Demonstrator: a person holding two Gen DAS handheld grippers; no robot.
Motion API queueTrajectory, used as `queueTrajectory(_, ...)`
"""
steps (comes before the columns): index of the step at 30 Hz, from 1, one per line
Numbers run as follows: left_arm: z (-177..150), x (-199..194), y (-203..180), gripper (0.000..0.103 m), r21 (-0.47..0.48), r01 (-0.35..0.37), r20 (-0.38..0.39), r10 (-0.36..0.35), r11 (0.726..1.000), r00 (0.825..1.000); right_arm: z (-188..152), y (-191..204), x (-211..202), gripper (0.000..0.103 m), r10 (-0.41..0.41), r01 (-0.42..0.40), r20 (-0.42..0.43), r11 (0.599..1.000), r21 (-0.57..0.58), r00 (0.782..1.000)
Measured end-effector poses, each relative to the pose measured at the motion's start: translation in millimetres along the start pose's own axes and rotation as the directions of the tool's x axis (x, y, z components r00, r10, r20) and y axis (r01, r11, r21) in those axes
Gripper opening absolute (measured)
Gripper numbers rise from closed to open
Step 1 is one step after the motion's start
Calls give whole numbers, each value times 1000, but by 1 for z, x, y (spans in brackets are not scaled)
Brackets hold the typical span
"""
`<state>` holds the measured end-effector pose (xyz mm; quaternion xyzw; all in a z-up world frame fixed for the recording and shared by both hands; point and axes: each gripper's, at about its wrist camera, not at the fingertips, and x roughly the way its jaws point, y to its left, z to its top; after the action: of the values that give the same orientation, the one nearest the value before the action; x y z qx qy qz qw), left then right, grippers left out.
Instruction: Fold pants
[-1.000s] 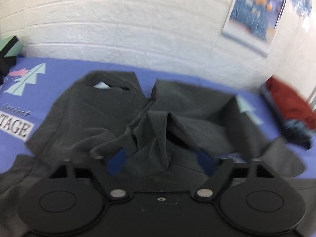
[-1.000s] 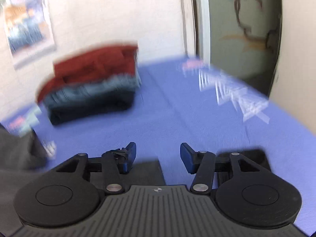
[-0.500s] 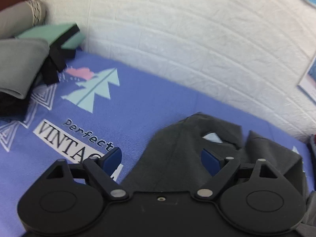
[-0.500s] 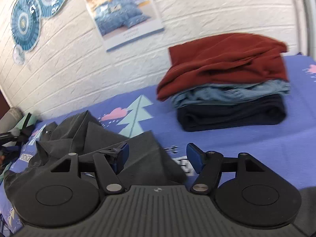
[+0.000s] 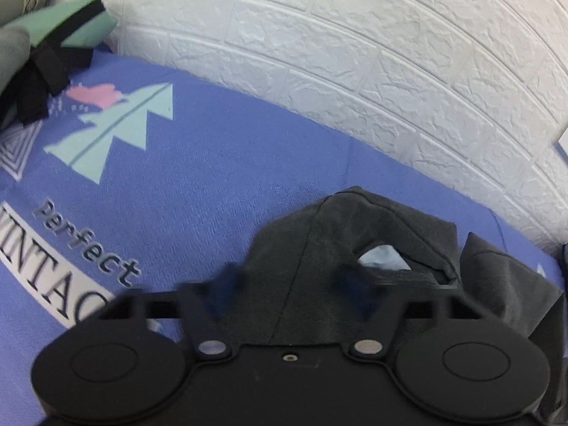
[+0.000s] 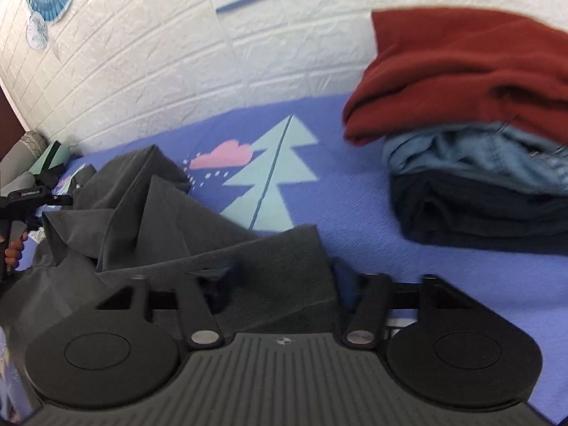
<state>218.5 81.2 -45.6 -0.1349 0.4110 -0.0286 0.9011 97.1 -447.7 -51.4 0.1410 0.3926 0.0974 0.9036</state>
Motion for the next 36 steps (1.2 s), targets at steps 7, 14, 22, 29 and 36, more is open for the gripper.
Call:
queueTrajectory(7, 10, -6, -6, 103, -56, -45, -4, 45, 997, 999, 30, -10, -82, 10, -20, 15, 291, 1000, 22, 956)
queueTrajectory(14, 18, -15, -16, 103, -69, -72, 32, 74, 995, 997, 24, -71, -210, 7, -294, 233, 513, 955, 182, 806)
queueTrajectory(22, 23, -17, -27, 103, -69, -112, 48, 116, 991, 992, -21, -122, -180, 8, -400, 296, 356, 903, 312, 844)
queueTrajectory(29, 36, -45, -22, 103, -103, -119, 124, 132, 987, 983, -22, -136, -164, 9, -419, 313, 287, 883, 349, 861)
queueTrajectory(36, 43, -5, -23, 103, -67, -147, -21, 146, 987, 989, -34, -141, -169, 11, -404, 285, 283, 880, 381, 870)
